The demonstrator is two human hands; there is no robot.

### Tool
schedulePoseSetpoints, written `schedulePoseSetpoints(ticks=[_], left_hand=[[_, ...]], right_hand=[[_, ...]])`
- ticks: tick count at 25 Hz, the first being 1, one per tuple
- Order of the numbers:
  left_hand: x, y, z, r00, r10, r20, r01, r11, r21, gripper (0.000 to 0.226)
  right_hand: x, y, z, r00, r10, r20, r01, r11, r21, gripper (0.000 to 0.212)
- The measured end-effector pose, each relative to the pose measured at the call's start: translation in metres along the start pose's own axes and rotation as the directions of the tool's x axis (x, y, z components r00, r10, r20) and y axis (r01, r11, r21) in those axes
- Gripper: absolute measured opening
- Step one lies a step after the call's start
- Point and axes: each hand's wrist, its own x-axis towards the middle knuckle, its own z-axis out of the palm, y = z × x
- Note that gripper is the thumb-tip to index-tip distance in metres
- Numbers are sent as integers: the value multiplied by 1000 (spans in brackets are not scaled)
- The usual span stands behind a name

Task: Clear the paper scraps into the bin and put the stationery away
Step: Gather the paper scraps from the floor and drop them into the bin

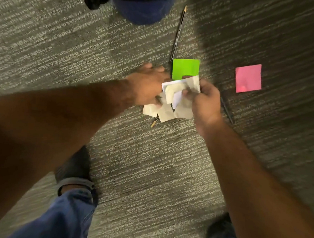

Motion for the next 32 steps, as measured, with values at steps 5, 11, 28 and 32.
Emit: schedulePoseSetpoints(ticks=[5,11,28,32], left_hand=[[-1,7,3,999,37,-31,-37,999,3,49],[-32,13,14,970,-228,-83,144,816,-560,22],[-128,3,-265,246,-967,65,-101,-92,-991,14],[-108,-45,-297,305,-943,129,200,-69,-977,34]], right_hand=[[-3,8,-4,995,73,-63,-71,997,28,32],[-5,21,-12,993,87,-86,-73,986,150,31],[-117,-262,54,976,-218,-21,219,967,127,25],[-88,-313,87,969,-195,151,212,972,-103,46]])
